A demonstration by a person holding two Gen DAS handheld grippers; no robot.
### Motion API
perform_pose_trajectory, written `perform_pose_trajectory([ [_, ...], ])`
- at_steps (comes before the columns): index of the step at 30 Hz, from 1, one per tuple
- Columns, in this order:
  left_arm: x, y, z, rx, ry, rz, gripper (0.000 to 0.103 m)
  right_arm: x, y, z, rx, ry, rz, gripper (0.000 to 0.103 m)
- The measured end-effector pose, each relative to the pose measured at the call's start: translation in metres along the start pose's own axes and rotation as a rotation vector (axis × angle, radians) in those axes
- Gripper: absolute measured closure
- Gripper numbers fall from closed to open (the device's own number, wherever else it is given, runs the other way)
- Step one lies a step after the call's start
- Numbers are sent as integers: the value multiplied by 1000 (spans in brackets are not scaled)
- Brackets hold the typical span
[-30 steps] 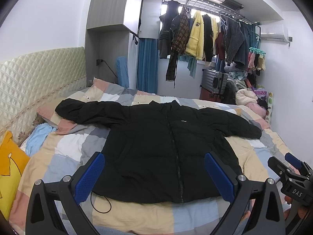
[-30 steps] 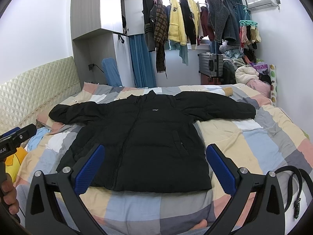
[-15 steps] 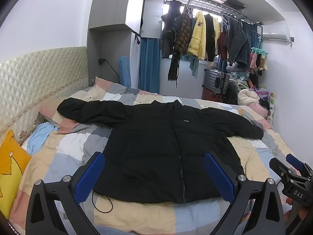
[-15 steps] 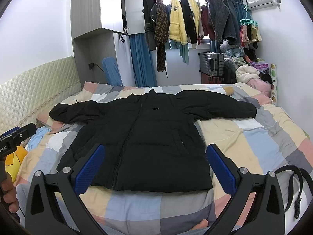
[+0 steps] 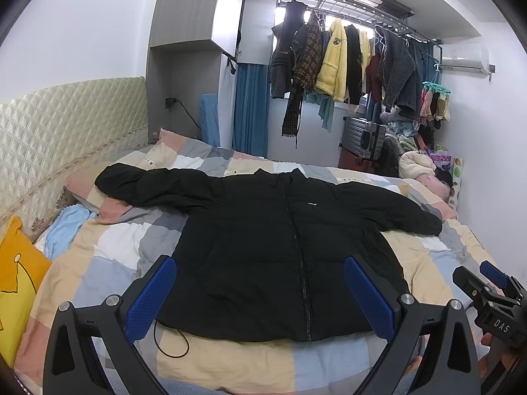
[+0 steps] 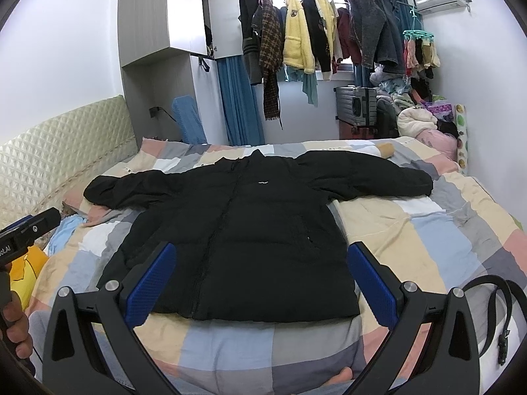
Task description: Fold large clothes
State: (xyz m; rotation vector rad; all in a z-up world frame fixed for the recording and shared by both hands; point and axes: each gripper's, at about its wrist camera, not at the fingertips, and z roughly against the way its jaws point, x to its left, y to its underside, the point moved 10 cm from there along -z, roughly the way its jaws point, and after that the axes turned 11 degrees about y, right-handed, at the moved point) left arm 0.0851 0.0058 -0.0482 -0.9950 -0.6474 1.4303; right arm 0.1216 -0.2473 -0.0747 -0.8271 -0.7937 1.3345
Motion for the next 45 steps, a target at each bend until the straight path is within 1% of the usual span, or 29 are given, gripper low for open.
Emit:
perform_pose_trajectory([
  [5,-1,-3,1,-2,6,9,0,-1,-7,3,-1,-4,-7,0],
  [11,-2,-19,2,-5,18,8,0,1,-27,4,-5,-15,-15,0],
  [13,-1,-27,2,-10,15,8,0,0,-26,4,-7,-8,-21,0],
  [21,3,-58,-8,7,3,21,0,-13,-65,-5,2,-10,-78,0],
  [27,5,-78,-27,17,-4,46,0,-31,-97,-26,-2,-7,-95,0],
  [30,8,-85,-43,27,-28,45,0,-47,-114,-39,-17,12,-105,0],
  [34,10,-87,-67,61,-18,59,0,-70,-128,-65,4,34,-100,0],
  [37,11,-87,-85,72,-28,46,0,-100,-140,-85,-9,62,-117,0],
  [40,17,-86,-109,92,-49,43,0,-139,-148,-114,-22,138,-162,0],
  [42,22,-83,-133,122,-60,42,0,-163,-149,-139,-23,156,-203,0],
  [43,22,-80,-143,136,-62,41,0,-171,-147,-151,-13,175,-210,0],
  [45,23,-75,-165,156,-63,36,0,-191,-143,-178,4,248,-187,0],
])
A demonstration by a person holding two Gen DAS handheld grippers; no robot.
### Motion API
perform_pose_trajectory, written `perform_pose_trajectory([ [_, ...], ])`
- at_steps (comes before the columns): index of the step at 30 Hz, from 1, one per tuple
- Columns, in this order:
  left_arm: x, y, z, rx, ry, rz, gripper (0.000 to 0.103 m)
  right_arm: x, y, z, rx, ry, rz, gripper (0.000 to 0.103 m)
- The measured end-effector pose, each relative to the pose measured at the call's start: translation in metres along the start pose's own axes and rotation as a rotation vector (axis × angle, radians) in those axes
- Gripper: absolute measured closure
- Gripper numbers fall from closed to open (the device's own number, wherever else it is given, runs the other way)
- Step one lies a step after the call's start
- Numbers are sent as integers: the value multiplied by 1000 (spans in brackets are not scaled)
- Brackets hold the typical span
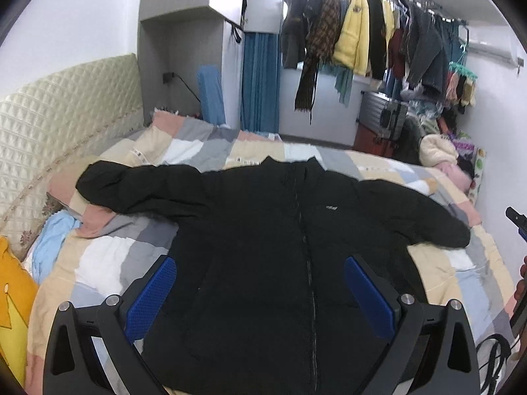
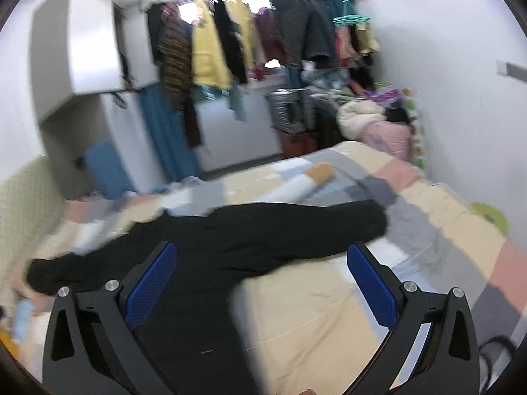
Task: Fold large clothes
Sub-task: 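Grasp the jacket sleeve cuff with the right tool and lift it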
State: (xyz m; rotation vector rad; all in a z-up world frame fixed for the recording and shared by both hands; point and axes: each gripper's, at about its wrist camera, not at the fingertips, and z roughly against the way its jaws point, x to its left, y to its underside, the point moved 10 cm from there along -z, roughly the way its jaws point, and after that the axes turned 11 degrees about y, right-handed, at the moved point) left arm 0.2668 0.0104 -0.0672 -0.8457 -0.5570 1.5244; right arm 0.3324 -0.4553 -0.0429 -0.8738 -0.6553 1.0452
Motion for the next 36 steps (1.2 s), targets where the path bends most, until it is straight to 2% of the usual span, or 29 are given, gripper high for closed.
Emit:
perform_pose_trajectory([
  [3,-5,1,-33,-5,13,-47,0,-14,1,-42,-8,42,3,0],
  [7,-7,7,-74,-10,2,-131,0,-36,11,-114,70,14,-64,0],
  [9,-4,14,-96,-25,-3,-167,0,-52,15,-147,63,17,-102,0],
  [11,1,21,-114,-24,5,-150,0,-73,20,-180,56,36,-148,0],
  [15,15,47,-149,8,41,-105,0,-112,40,-246,123,76,-279,0],
  [17,24,57,-163,27,21,-112,0,-128,52,-279,161,91,-328,0],
  [20,36,60,-174,14,-17,-107,0,-154,71,-323,204,117,-431,2],
  [21,40,59,-175,8,-24,-99,0,-163,76,-335,206,126,-478,6],
  [23,50,56,-180,-4,-39,-71,0,-181,86,-352,203,127,-588,7],
  [27,67,53,-185,-30,-50,-18,0,-191,86,-371,172,111,-654,7],
  [29,74,54,-192,-13,-50,7,0,-182,76,-375,161,49,-649,32],
  [30,75,54,-193,-5,-50,14,0,-181,74,-377,172,54,-637,55],
  [31,77,53,-193,-3,-51,20,0,-180,70,-378,178,64,-626,71],
  [33,80,50,-192,-6,-59,21,0,-179,57,-369,163,73,-616,88],
  [36,84,46,-182,-13,-77,-4,0,-177,35,-350,146,77,-623,97],
])
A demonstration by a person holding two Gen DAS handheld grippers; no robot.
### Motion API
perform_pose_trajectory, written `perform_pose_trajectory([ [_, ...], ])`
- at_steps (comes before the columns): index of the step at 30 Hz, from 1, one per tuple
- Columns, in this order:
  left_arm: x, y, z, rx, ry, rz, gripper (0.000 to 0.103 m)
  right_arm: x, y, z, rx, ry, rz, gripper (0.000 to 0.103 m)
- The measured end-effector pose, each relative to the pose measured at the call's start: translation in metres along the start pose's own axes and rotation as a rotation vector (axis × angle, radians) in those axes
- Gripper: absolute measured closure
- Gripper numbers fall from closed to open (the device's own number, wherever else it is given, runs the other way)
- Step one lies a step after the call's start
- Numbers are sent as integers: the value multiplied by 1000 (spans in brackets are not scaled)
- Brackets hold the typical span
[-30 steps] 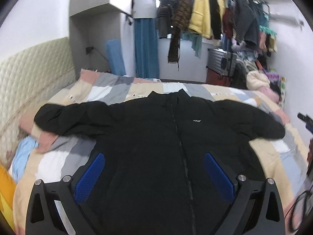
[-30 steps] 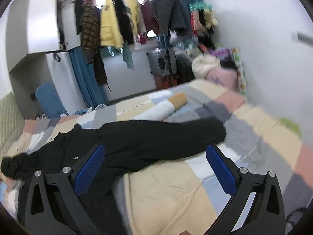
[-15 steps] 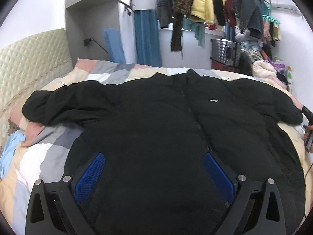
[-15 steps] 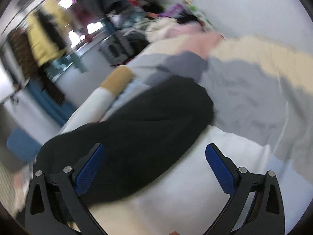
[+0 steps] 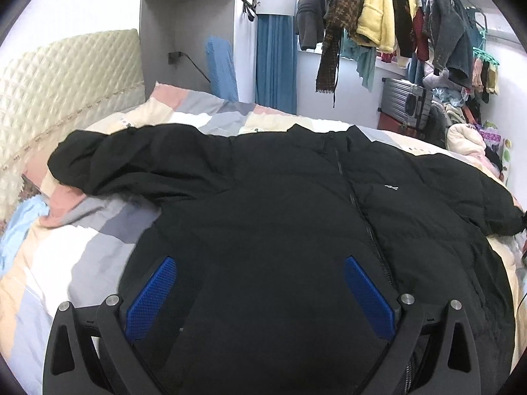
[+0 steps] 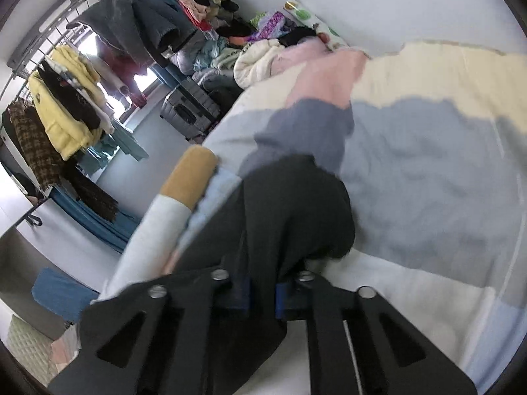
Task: Fold large clothes
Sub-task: 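Grasp the jacket sleeve cuff with the right tool and lift it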
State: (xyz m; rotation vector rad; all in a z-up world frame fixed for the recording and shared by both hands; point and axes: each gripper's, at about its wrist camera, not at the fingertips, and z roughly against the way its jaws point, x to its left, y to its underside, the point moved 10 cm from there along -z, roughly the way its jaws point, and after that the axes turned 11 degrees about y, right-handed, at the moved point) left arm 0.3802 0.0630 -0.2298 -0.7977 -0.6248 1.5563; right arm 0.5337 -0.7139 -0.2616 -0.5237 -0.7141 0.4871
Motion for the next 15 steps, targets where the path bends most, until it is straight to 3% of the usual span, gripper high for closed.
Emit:
perform_pose_trajectory([
  [7,6,-8,38,-41,-21,-39,0,51,-53,82,-110,-45,62,98],
  [15,20,-13,66,-76,16,-45,0,178,-76,201,-269,-103,272,98],
])
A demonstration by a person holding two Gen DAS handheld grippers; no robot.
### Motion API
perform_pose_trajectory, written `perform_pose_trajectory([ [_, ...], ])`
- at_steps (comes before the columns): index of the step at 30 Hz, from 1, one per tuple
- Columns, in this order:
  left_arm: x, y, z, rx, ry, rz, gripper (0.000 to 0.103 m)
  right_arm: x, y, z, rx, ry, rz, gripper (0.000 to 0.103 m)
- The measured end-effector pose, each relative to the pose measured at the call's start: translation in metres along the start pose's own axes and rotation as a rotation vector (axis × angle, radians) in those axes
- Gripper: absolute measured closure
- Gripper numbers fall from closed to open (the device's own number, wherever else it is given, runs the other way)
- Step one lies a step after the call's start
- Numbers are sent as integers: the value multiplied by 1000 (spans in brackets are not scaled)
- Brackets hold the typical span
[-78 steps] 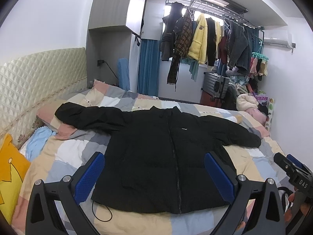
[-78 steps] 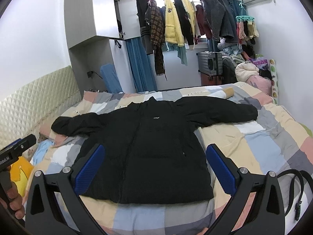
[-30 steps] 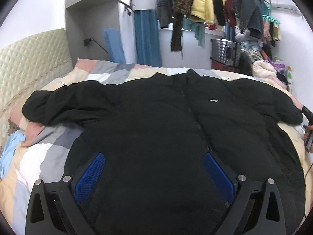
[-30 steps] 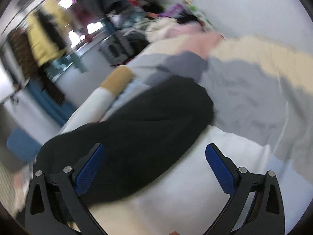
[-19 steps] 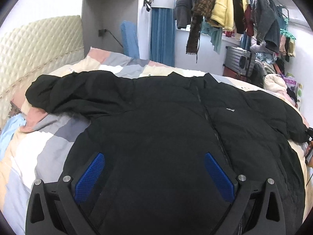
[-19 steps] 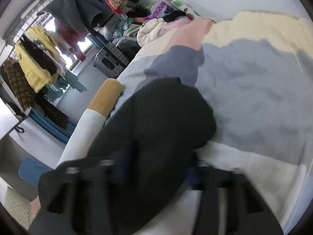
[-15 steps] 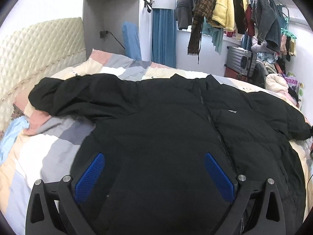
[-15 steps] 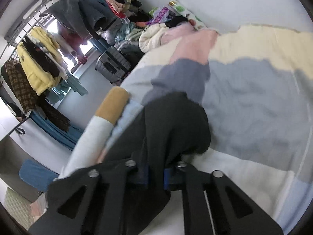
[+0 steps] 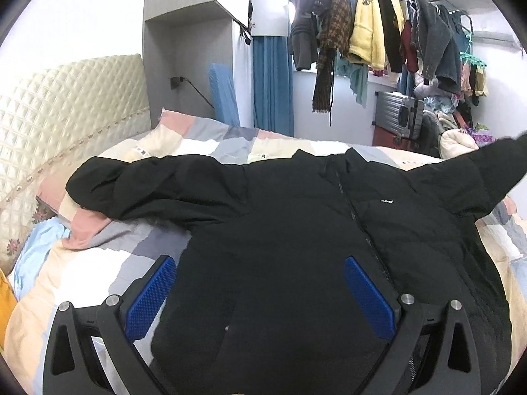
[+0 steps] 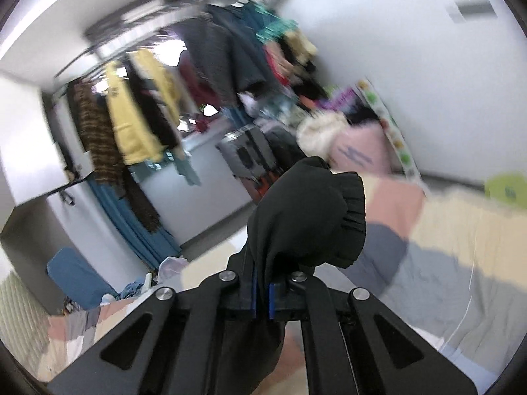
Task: Fold large clothes
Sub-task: 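Grasp the jacket sleeve cuff with the right tool and lift it, then lay the held sleeve across the jacket body and open the right tool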
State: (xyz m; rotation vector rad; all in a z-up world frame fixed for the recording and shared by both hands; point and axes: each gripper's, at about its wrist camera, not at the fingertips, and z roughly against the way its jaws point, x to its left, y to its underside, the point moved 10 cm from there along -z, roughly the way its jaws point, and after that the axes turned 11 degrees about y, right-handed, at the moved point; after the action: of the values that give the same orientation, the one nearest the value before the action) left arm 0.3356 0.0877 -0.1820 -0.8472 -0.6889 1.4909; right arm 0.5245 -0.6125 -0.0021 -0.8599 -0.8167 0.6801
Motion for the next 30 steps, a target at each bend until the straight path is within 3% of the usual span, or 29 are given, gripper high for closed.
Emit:
perform_pose_trajectory([
  [5,16,2,5,-8,15,29,0,100,-14,55,-87,-37,163,98],
  [8,21,2,11,-23,41,24,0,169,-3,88,-134,-75,269,98],
  [13,41,7,20,-53,68,36,0,264,31,133,-166,-180,339,98],
  [16,56,8,24,-69,86,65,0,323,66,153,-163,-259,387,98],
  [20,77,11,25,-60,62,92,0,400,138,179,-108,-390,455,98],
  [25,73,15,28,-70,119,84,0,463,238,203,-18,-545,534,98],
  [30,86,18,24,-73,118,106,0,495,349,202,78,-610,647,98],
])
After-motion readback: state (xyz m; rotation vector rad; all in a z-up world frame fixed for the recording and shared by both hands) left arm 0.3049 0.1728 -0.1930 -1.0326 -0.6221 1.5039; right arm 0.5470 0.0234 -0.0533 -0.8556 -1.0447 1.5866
